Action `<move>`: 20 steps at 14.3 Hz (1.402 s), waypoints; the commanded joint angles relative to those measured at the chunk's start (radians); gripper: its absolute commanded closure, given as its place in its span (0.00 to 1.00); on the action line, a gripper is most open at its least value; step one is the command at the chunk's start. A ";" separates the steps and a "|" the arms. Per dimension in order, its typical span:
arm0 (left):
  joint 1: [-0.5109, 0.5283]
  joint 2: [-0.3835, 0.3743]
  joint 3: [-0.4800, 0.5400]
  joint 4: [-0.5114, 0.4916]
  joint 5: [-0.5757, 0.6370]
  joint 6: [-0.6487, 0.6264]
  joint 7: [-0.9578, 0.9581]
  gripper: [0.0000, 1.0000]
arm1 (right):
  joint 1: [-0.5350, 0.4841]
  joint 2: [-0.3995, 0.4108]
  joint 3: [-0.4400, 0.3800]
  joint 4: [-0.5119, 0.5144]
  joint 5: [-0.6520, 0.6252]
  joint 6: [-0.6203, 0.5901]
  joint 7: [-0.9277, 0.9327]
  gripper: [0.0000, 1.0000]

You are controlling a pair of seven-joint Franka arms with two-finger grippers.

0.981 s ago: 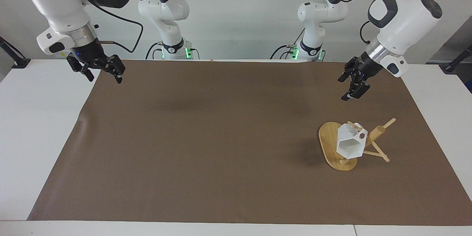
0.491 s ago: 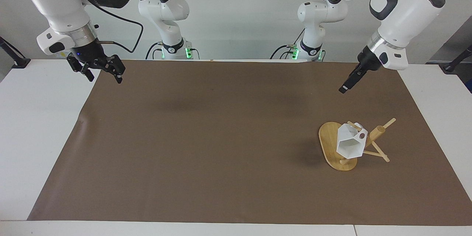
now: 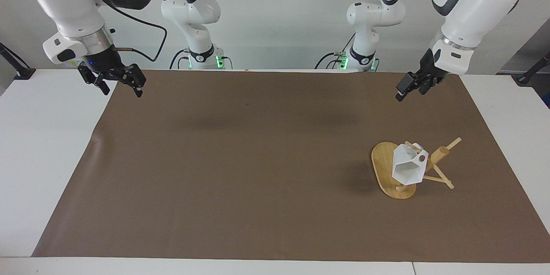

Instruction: Hang cup on rack

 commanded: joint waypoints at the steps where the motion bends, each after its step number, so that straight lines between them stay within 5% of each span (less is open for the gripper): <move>1: -0.013 0.019 0.009 0.062 0.034 -0.043 0.096 0.00 | -0.002 -0.003 0.002 -0.007 0.003 0.004 -0.007 0.00; 10: -0.105 0.122 0.114 0.312 0.089 -0.299 0.290 0.00 | -0.002 -0.004 0.002 -0.007 0.003 0.002 -0.007 0.00; 20: -0.039 0.086 0.069 0.273 0.092 -0.302 0.298 0.00 | -0.002 -0.004 0.002 -0.007 0.003 0.002 -0.007 0.00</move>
